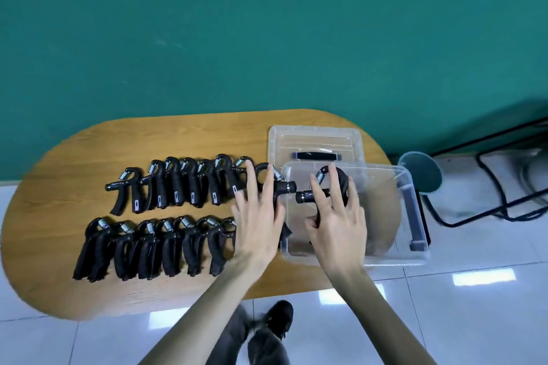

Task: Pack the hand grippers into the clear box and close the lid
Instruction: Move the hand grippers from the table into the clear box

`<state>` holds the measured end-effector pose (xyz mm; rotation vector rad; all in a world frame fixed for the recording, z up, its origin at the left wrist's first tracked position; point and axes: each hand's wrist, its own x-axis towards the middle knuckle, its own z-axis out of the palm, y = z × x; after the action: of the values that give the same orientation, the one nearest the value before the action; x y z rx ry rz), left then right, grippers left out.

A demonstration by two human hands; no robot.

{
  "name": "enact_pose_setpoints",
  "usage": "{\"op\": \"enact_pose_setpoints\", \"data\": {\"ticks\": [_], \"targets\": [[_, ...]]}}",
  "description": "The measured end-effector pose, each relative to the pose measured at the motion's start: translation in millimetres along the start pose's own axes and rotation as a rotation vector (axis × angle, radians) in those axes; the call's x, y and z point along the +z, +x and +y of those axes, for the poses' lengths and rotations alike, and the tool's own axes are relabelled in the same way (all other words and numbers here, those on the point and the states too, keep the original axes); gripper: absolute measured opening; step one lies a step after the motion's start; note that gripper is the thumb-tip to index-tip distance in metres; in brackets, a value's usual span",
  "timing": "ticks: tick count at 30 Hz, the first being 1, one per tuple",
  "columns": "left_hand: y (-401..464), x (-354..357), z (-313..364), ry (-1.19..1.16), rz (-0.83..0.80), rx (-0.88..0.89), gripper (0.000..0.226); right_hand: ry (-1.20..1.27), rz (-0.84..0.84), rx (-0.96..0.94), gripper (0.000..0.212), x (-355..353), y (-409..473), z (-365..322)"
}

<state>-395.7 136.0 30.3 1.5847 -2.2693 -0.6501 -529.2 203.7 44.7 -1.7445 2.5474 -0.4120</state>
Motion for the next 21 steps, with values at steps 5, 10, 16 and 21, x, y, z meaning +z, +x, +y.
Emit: {"op": "enact_pose_setpoints", "data": {"ticks": [5, 10, 16, 21], "targets": [[6.3, 23.8, 26.7, 0.027, -0.081, 0.025, 0.067, -0.024, -0.024, 0.124, 0.080, -6.7, -1.4, 36.8], [16.9, 49.0, 48.8, 0.012, -0.097, 0.097, 0.067, -0.037, -0.031, 0.184, 0.079, -2.2, -1.8, 72.8], [13.4, 95.7, 66.2, 0.032, -0.177, 0.099, 0.071, 0.008, -0.116, 0.222, 0.082, 21.2, 1.6, 112.1], [13.5, 136.6, 61.3, 0.151, -0.282, -0.006, 0.078, 0.063, -0.217, 0.233, 0.082, 49.9, 12.0, 143.0]]}}
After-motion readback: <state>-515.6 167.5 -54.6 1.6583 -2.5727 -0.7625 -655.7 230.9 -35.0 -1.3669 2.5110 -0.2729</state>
